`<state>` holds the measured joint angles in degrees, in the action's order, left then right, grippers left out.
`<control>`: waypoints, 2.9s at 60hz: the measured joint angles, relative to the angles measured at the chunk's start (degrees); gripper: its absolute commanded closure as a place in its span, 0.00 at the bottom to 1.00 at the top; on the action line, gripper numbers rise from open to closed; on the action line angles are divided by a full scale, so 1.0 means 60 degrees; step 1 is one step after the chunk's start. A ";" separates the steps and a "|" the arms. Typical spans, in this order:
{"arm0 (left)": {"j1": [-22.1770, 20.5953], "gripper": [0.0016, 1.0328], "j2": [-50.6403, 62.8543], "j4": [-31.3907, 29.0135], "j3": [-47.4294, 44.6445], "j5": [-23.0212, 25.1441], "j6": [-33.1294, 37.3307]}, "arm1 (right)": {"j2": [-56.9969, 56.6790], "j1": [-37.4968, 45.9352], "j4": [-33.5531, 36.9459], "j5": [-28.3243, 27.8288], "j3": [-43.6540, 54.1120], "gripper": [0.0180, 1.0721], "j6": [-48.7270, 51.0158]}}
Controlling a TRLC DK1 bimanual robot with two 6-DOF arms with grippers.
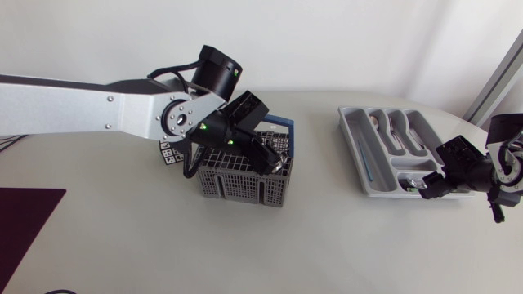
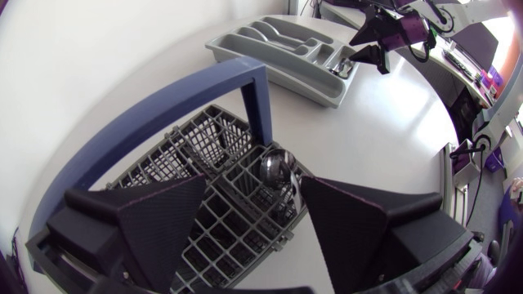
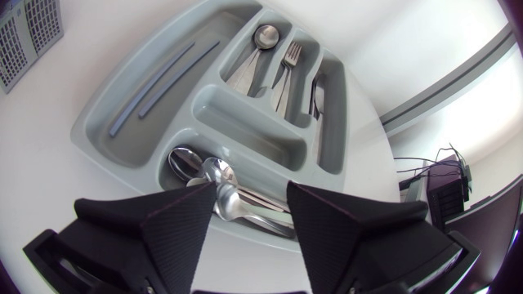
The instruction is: Transfer all utensils from the basket to the drawer tray.
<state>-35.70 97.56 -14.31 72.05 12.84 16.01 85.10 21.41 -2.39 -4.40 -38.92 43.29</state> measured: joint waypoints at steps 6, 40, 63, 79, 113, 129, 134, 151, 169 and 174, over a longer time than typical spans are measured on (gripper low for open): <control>0.0000 0.37 0.0004 -0.0288 0.0280 0.0219 -0.0160 | -0.0331 0.0000 0.0138 -0.0004 0.0025 0.05 -0.0036; 0.0000 0.65 0.0707 -0.1614 0.1013 0.0973 -0.0503 | -0.2153 -0.0219 0.1457 -0.0259 0.0022 0.05 -0.0379; 0.0011 0.97 0.0790 -0.1650 0.1144 0.1322 -0.0674 | -0.2812 -0.0459 0.1734 -0.0262 0.0091 0.05 -0.0463; 0.0179 0.97 0.0809 -0.2062 0.1282 0.2022 -0.0747 | -0.2958 -0.0703 0.1803 -0.0255 0.0182 0.05 -0.0499; 0.1180 0.97 0.0834 -0.2874 0.2058 0.4156 -0.2102 | -0.4411 -0.2809 0.2812 0.0273 0.0401 0.05 -0.1173; 0.1191 0.97 0.0004 -0.3042 0.2055 0.4178 -0.2215 | -0.4594 -0.4557 0.3169 0.0849 0.0375 0.05 -0.1909; 0.1191 0.97 -0.0601 -0.3089 0.2055 0.4178 -0.2215 | -0.4659 -0.5166 0.3198 0.0998 0.0331 0.05 -0.2080; 0.1147 0.97 -0.2200 -0.3140 0.1887 0.3905 -0.2164 | -0.5031 -0.6994 0.3530 0.0459 -0.0127 0.05 -0.2481; 0.0565 0.97 -0.2667 -0.3228 0.0798 0.3781 -0.1038 | -0.5329 -0.7501 0.3825 -0.1942 -0.0444 0.05 -0.2171; 0.0401 0.97 -0.2699 -0.3253 0.0484 0.3778 -0.0587 | -0.5326 -0.7519 0.3869 -0.2575 -0.0444 0.05 -0.2167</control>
<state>-33.30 81.36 -33.82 74.96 35.51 12.49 53.15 -23.70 20.82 -19.86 -41.58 30.28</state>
